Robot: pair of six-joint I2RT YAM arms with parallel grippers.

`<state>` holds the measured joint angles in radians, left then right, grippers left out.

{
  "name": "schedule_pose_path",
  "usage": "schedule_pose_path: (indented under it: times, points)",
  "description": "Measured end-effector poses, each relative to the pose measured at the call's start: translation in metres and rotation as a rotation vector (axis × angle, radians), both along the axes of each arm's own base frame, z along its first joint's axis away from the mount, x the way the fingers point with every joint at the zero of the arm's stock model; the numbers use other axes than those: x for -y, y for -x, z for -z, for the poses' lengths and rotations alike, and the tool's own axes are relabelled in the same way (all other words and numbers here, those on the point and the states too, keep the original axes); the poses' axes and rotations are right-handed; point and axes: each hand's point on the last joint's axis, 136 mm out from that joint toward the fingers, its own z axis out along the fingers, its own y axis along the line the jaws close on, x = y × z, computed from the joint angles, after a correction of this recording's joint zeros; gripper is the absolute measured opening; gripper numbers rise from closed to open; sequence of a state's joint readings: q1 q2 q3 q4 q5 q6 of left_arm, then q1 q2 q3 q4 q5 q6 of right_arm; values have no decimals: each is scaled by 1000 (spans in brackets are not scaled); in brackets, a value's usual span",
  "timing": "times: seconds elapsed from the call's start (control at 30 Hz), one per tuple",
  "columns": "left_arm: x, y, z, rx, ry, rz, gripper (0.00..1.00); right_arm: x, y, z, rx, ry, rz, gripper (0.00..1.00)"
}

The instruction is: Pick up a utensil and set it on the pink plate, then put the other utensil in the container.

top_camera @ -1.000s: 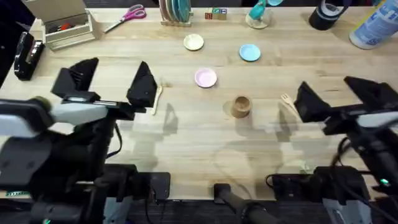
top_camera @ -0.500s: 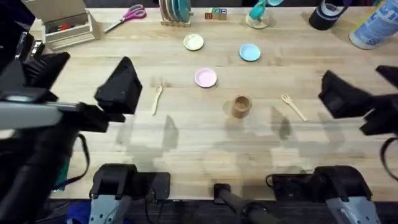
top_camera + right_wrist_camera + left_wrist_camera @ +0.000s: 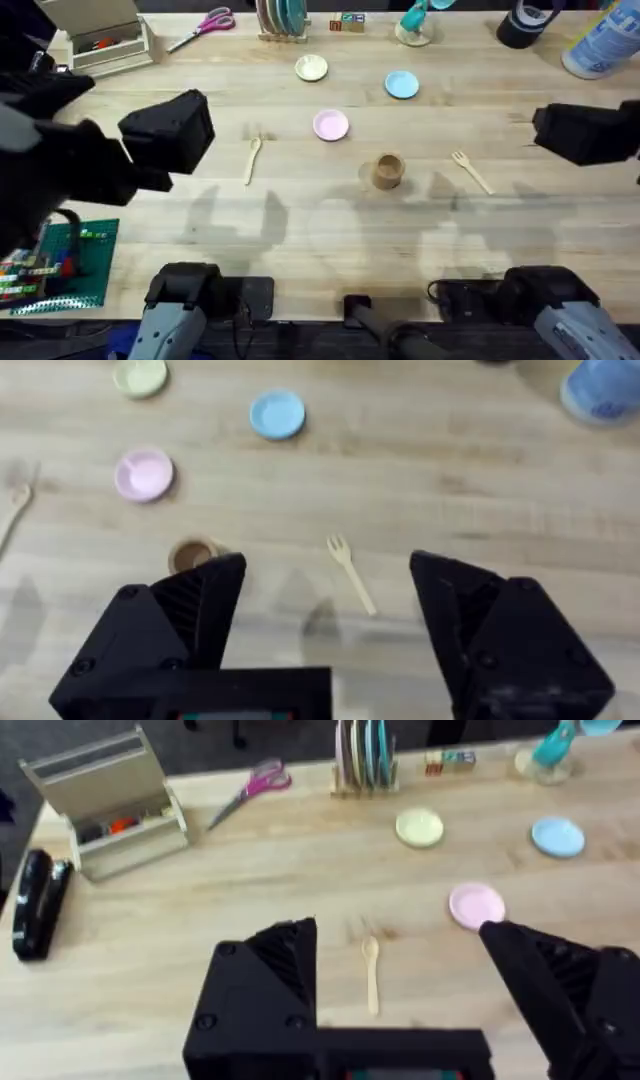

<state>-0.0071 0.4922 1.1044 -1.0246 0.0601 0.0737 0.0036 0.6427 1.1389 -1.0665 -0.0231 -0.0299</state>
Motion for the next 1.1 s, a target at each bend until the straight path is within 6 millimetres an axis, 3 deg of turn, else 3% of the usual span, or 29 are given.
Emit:
schedule_pose_path:
  times: [0.23, 0.27, 0.47, 1.1]
  points:
    - [0, 0, 7, -182, -3, 1, 993, 0, -10, 5, -115, 1, 0, 997]
    - [0, 1, 22, -292, -4, 2, 993, 0, -13, 9, -137, 1, 0, 997]
    - [0, 3, 56, -508, -5, 2, 992, 0, -14, 10, -145, 1, 0, 998]
    - [3, -10, 76, -637, 5, 13, 995, 0, -14, 10, -145, 1, 0, 997]
